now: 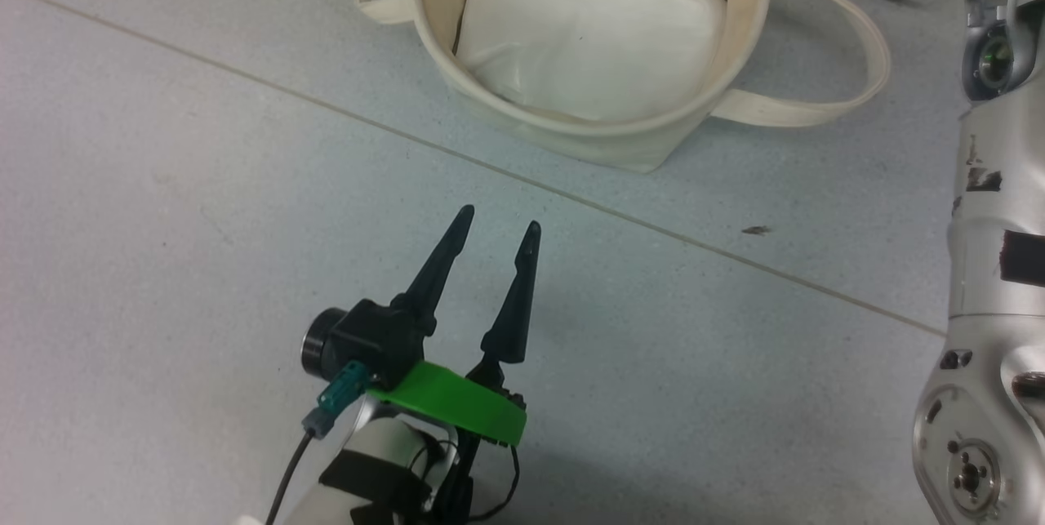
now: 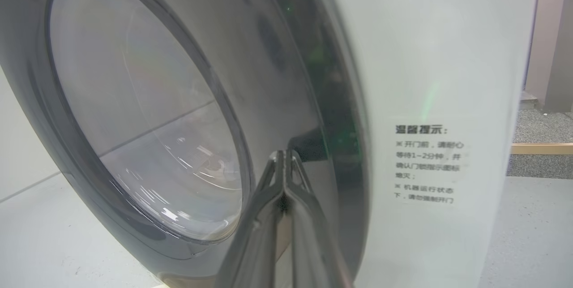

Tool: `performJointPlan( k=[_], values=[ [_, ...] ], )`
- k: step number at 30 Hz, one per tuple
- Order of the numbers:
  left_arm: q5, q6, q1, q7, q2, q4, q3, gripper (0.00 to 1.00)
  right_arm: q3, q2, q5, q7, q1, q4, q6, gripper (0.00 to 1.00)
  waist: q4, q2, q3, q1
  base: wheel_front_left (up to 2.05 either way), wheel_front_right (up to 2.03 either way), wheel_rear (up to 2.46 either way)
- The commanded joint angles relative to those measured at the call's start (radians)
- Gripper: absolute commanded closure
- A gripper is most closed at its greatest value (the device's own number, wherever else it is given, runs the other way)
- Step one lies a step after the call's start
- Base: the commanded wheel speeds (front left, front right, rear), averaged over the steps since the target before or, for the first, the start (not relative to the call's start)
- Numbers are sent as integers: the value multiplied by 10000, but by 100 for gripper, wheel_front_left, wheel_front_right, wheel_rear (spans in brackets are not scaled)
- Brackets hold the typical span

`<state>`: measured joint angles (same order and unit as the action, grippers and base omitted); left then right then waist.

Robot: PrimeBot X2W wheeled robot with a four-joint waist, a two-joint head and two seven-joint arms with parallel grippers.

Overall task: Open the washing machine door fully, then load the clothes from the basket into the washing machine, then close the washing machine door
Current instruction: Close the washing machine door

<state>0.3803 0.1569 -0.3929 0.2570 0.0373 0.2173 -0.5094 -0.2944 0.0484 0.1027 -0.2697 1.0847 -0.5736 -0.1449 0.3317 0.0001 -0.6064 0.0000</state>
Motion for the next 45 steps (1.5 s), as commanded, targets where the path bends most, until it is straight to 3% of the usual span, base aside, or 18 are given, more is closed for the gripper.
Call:
performJointPlan(
  k=[1, 9, 20, 28, 33, 34, 36, 37, 38, 45],
  values=[
    [-41, -22, -44, 47, 129, -206, 287, 0, -99, 18, -174, 79, 650, 323, 142, 100, -18, -1, 81, 0, 0, 0, 0],
    [-231, -151, 125, 47, 129, 217, 480, 0, 1181, 18, -1811, 79, -612, 292, 142, 100, -374, -1, 1352, 0, 0, 0, 0],
    [-1010, -525, 1433, 47, 129, 1008, 1435, 0, 3885, 18, -3996, 79, -4547, 1918, 142, 100, -1259, -1, 4341, 0, 0, 0, 0],
    [-1538, -782, 2661, 47, 142, 1172, 2191, 0, 4385, 18, -3939, 79, -7815, 3337, 142, 100, -1803, -1, 6011, 0, 0, 0, 0],
    [-1758, -882, 3111, 47, 139, 976, 2747, 0, 3646, 18, -3782, 79, -9404, 4176, 142, 99, -2204, -1, 6287, 0, 0, 0, 0],
    [-1826, -885, 3154, 47, 139, 935, 2817, 0, 3539, 18, -3682, 79, -9587, 4224, 142, 92, -2272, -1, 6309, 0, 0, 0, 0],
    [-1940, -888, 3246, 47, 138, 867, 2957, 0, 3360, 18, -3601, 79, -9891, 4333, 142, 52, -2405, -1, 6379, 0, 0, 0, 0],
    [-1979, -892, 3293, 47, 138, 834, 3028, 0, 3300, 18, -3654, 79, -10035, 4378, 142, 7, -2464, -1, 6416, 0, 0, 0, 0],
    [-2008, -899, 3337, 47, 137, 801, 3098, 0, 3302, 18, -3630, 79, -10169, 4446, 142, 0, -2513, -1, 6457, 0, 0, 0, 0],
    [-2482, -729, 3522, 47, 134, 352, 3488, 0, 3710, 18, -3354, 79, -10838, 4034, 142, 0, -2644, -1, 6606, 0, 0, 0, 0]
  ],
)
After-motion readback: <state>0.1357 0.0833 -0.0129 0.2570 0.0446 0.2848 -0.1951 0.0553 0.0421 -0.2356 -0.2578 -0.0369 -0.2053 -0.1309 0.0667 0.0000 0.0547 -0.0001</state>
